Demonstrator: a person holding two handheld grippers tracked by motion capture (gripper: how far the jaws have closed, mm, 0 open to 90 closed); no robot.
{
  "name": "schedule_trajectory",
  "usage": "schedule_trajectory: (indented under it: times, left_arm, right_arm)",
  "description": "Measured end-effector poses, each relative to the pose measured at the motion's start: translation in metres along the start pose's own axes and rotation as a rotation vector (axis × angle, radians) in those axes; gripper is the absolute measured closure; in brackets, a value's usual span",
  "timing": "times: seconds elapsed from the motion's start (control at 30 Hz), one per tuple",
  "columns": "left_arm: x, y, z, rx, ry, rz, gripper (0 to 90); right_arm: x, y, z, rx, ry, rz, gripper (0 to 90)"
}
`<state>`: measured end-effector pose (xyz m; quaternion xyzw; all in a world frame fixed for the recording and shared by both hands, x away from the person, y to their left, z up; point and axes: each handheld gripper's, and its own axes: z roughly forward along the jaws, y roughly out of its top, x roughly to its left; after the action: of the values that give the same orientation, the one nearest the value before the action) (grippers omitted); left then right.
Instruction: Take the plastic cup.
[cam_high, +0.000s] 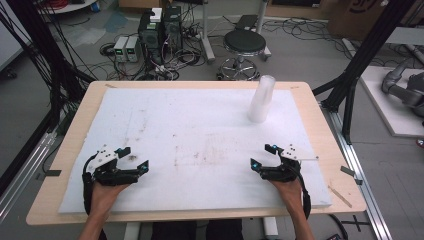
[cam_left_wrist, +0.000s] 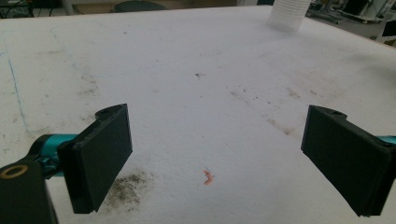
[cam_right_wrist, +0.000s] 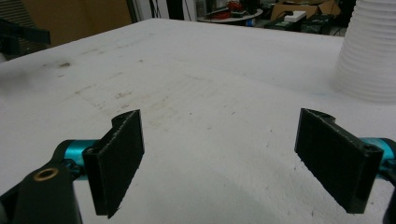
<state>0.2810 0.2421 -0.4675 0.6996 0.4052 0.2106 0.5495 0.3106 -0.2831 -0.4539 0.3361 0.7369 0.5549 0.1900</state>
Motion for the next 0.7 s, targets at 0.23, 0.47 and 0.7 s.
schedule_trajectory:
  times: [0.23, 0.47, 0.7]
  left_arm:
    - [-0.0010, 0.0000, 0.0004, 0.001, 0.000, 0.003, 8.6]
    - [-0.0007, 0.0005, 0.0013, 0.011, 0.002, 0.004, 8.6]
    - [-0.0012, 0.0005, 0.0015, 0.012, 0.004, 0.006, 8.6]
  right_arm:
    - [0.0006, -0.0001, -0.0004, -0.002, -0.001, -0.003, 15.3]
    - [-0.0006, -0.0002, -0.0007, -0.010, 0.002, -0.002, 15.3]
    - [-0.0005, 0.0011, 0.0012, 0.010, 0.018, -0.003, 15.3]
